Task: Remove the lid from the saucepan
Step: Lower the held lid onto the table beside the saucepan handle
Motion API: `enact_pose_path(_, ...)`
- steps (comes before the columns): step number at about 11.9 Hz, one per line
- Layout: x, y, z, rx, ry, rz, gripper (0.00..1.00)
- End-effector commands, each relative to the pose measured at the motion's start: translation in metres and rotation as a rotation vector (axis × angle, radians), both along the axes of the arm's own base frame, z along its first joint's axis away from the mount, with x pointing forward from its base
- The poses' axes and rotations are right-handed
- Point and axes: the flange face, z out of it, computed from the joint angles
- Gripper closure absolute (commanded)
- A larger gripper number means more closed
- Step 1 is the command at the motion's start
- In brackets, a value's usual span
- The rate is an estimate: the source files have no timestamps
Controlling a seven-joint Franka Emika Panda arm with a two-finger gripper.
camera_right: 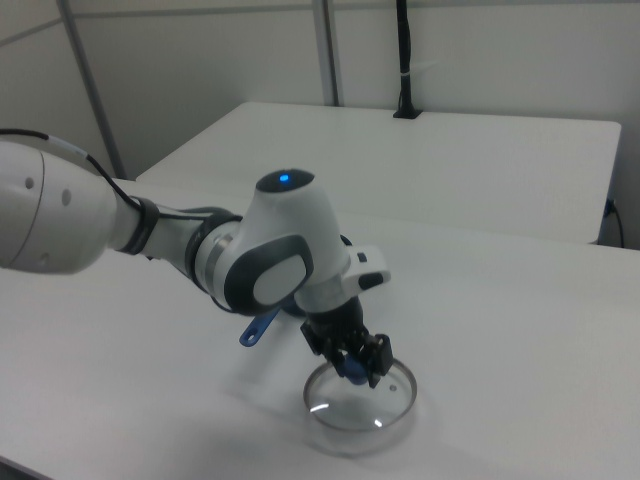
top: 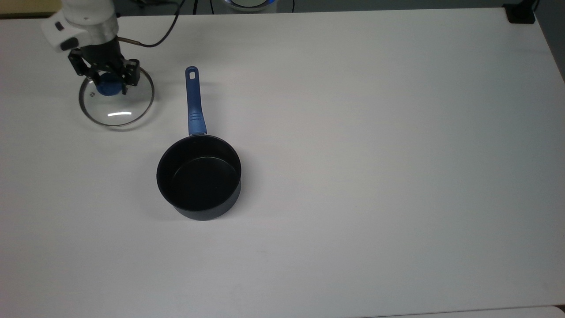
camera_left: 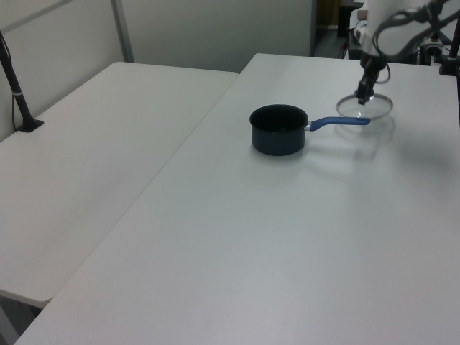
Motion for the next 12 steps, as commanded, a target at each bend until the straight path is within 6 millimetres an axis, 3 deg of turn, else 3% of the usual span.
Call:
enact_pose_path(1,-0.016,0.001,0.005,-0.018,0.003,0.059,0.55)
enact_pose_path(3,-0.021,0.027,0.007,-0.010,0.008,0.087,0.55)
enact_pose_path(6,-0.009,0.091,0.004,0.012,0.003,0.067,0.55)
enact_pose_path(9,-0.005,0.153,0.004,0.022,0.091,0.159,0.55)
enact_pose_path(10,-0.006,0.163,0.001,0.011,0.110,0.188,0.55)
enact_pose_path(12,-0.009,0.161,-0.009,-0.032,0.145,0.227,0.56)
